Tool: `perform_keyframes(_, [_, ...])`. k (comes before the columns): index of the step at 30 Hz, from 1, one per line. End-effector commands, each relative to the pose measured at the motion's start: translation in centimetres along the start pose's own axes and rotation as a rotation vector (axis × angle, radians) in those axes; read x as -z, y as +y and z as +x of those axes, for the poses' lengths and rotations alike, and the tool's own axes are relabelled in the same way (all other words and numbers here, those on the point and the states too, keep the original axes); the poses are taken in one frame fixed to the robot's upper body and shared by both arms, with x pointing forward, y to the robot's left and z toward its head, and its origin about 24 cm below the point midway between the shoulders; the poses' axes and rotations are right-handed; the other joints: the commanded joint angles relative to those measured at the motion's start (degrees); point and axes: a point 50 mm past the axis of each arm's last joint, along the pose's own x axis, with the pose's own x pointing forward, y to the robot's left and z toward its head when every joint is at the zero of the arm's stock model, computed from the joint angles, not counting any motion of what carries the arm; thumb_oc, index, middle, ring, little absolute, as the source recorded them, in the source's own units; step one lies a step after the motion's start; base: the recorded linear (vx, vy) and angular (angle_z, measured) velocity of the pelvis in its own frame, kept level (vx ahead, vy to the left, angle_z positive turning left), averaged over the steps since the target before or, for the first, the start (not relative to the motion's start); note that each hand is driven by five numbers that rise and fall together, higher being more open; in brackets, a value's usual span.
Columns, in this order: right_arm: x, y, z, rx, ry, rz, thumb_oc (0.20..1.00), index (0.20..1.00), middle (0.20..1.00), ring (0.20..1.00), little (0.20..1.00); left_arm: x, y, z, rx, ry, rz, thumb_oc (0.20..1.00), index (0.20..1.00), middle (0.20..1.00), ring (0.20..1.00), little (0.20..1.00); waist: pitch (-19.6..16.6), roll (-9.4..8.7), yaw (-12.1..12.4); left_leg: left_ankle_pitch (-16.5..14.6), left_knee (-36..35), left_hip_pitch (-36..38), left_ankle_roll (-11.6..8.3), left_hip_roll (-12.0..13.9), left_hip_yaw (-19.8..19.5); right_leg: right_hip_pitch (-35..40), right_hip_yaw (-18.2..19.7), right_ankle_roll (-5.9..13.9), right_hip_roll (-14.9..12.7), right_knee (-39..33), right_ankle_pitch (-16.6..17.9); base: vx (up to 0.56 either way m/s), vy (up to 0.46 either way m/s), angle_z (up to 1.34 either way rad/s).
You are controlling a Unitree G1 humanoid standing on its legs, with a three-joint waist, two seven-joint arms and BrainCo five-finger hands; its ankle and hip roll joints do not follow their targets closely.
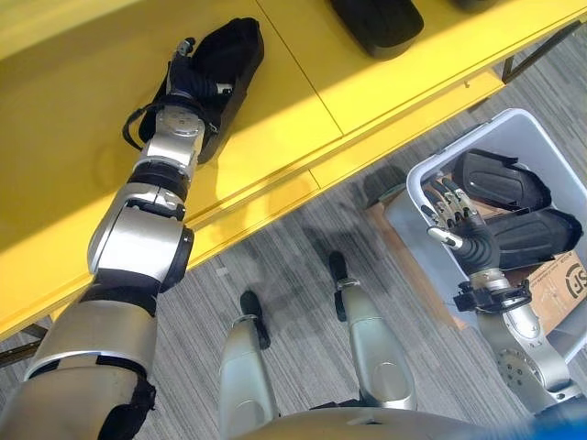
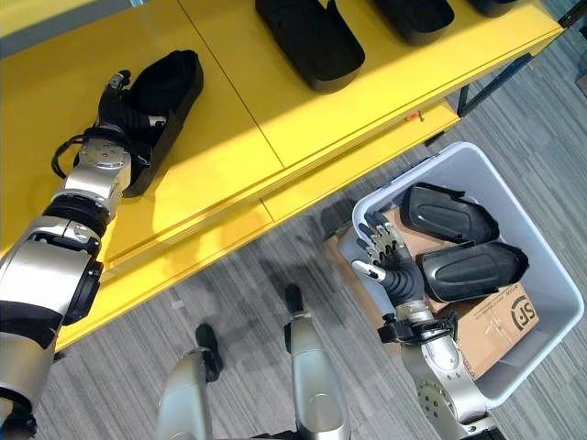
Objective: Move parts from the plastic box to the shelf.
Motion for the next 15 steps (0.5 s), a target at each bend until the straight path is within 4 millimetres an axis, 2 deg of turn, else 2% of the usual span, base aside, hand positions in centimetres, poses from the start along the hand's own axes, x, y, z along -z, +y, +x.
perform_keyframes(1, [-2.0, 0.2, 1.1, 0.03, -0.141, 0.04, 1.0, 1.0, 1.0, 1.0, 1.0, 9.6, 3.6, -2.8, -0.155, 0.382, -0.131, 1.0, 1.0, 1.0, 1.0, 1.0, 3.77, -2.04, 0.56, -1.23, 1.59, -0.73, -2.62, 2.85, -6.05, 2.52, 2.61, 2.85, -3.06, 3.71, -4.76, 0.03, 0.003, -0.03])
perform_keyframes(2, [-2.0, 0.3, 1.2, 0.036, -0.144, 0.036, 1.0, 1.0, 1.0, 1.0, 1.0, 10.2, 3.4, -3.2, -0.176, 0.399, -0.165, 1.0, 1.0, 1.0, 1.0, 1.0, 3.76, -2.13, 0.63, -1.21, 1.55, -0.58, -2.65, 2.88, -5.92, 2.61, 2.63, 2.76, -2.97, 3.81, -4.83, 0.0, 0.0, 0.0])
perform_keyframes(5, [-2.2, 0.4, 1.4, 0.043, -0.158, 0.036, 1.0, 1.0, 1.0, 1.0, 1.0, 10.9, 3.0, -3.6, -0.192, 0.412, -0.211, 1.0, 1.0, 1.0, 1.0, 1.0, 3.84, -2.2, 0.75, -1.05, 1.27, -0.46, -2.68, 2.84, -6.05, 2.68, 2.54, 2.66, -2.94, 3.88, -4.94, 0.0, 0.0, 0.0])
perform_keyframes(8, [-2.1, 0.6, 1.5, 0.054, -0.159, 0.037, 1.0, 1.0, 1.0, 1.0, 1.0, 11.5, 2.5, -4.0, -0.239, 0.424, -0.327, 1.0, 1.0, 1.0, 1.0, 1.0, 3.95, -2.37, 0.96, -1.04, 1.38, -0.57, -2.67, 2.77, -6.2, 2.59, 2.52, 2.49, -2.89, 4.21, -5.14, 0.0, 0.0, 0.0])
perform_keyframes(9, [-2.1, 0.6, 1.5, 0.053, -0.159, 0.036, 1.0, 1.0, 1.0, 1.0, 1.0, 11.5, 2.5, -4.0, -0.24, 0.424, -0.327, 1.0, 1.0, 1.0, 1.0, 1.0, 3.93, -2.36, 0.94, -1.05, 1.39, -0.59, -2.67, 2.77, -6.21, 2.58, 2.52, 2.49, -2.89, 4.22, -5.15, 0.0, 0.0, 0.0])
perform_keyframes(10, [-2.0, 0.8, 1.5, 0.054, -0.161, 0.04, 1.0, 1.0, 1.0, 1.0, 1.0, 11.5, 2.2, -4.0, -0.268, 0.419, -0.42, 1.0, 1.0, 1.0, 1.0, 1.0, 4.01, -2.43, 1.04, -1.08, 1.32, -0.48, -2.67, 2.78, -6.22, 2.58, 2.48, 2.47, -2.9, 4.34, -5.22, 0.0, 0.0, 0.0])
perform_keyframes(12, [-1.9, 0.9, 1.5, 0.061, -0.158, 0.038, 1.0, 1.0, 1.0, 1.0, 1.0, 11.1, 1.6, -4.0, -0.287, 0.397, -0.489, 1.0, 1.0, 1.0, 1.0, 1.0, 4.03, -2.51, 1.17, -1.08, 1.27, -0.27, -2.72, 2.81, -6.14, 2.71, 2.47, 2.43, -2.84, 4.37, -5.28, 0.0, 0.0, 0.0])
perform_keyframes(15, [-1.9, 0.7, 1.6, 0.077, -0.157, 0.029, 1.0, 1.0, 1.0, 1.0, 1.0, 10.2, 1.5, -3.6, -0.305, 0.364, -0.5, 1.0, 1.0, 1.0, 1.0, 1.0, 3.98, -2.47, 1.21, -1.12, 1.36, -0.1, -2.74, 2.91, -6.05, 2.73, 2.54, 2.39, -2.78, 4.67, -5.36, 0.0, 0.0, 0.0])
